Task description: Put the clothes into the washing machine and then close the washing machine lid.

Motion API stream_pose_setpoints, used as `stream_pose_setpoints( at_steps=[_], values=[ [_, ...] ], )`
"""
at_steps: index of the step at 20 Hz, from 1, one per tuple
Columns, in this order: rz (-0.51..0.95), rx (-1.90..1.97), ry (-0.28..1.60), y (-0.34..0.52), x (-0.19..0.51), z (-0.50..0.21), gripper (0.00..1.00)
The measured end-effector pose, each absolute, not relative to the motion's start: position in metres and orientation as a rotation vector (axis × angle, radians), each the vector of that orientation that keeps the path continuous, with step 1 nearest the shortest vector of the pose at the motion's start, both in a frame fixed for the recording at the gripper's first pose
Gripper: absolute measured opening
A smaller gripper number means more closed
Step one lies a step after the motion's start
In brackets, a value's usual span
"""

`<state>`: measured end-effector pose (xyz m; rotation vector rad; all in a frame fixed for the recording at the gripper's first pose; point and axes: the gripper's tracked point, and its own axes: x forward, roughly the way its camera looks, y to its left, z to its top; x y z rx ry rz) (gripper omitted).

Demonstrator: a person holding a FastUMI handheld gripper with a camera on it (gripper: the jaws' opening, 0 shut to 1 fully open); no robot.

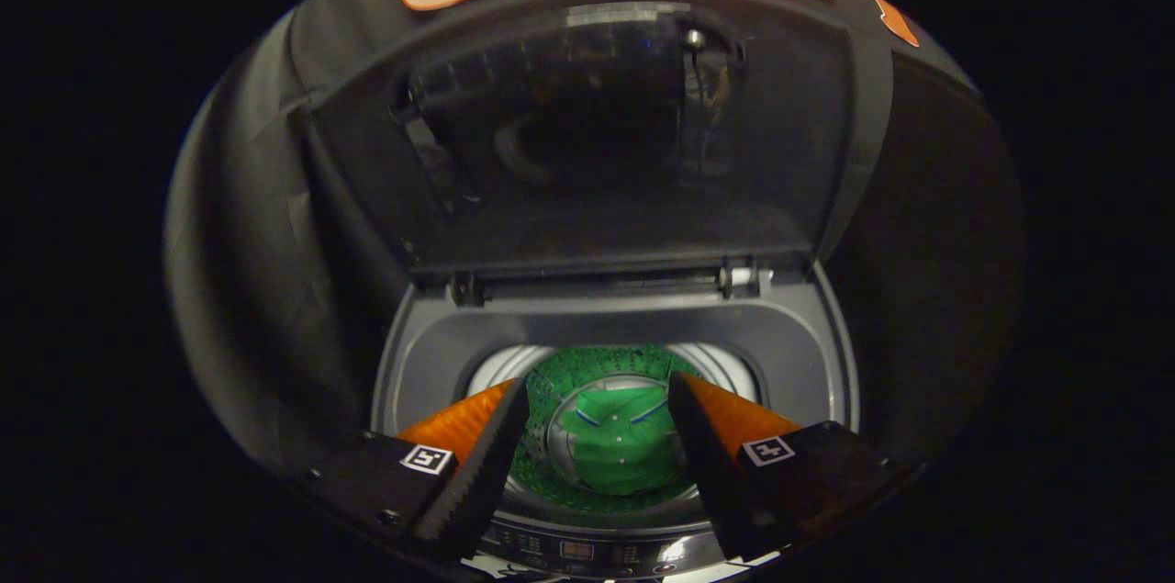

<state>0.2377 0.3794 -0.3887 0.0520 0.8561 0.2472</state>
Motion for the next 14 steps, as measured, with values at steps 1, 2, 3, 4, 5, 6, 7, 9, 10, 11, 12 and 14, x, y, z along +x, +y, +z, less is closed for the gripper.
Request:
stream_pose_setpoints(
  at_steps=[1,2,3,4,5,6,7,9,10,11,12,14],
  values=[
    [0.246,0.052,0.832,0.38,0.243,-0.38,0.99],
    [0.25,0.049,0.807,0.38,0.249,-0.37,0.99],
    [0.249,0.035,0.78,0.379,0.255,-0.357,0.99],
    [0.256,0.004,0.758,0.377,0.259,-0.346,0.99],
    [0.26,-0.011,0.728,0.376,0.265,-0.333,0.99],
    [0.272,-0.002,0.708,0.383,0.27,-0.322,0.99],
    [0.279,0.005,0.692,0.388,0.275,-0.31,0.99],
    [0.287,0.015,0.642,0.394,0.288,-0.282,0.99],
    [0.289,0.023,0.619,0.397,0.298,-0.268,0.99],
    [0.294,0.038,0.597,0.401,0.305,-0.253,0.99],
    [0.299,0.041,0.572,0.401,0.311,-0.239,0.99],
    [0.296,0.03,0.53,0.403,0.326,-0.218,0.99]
  ],
)
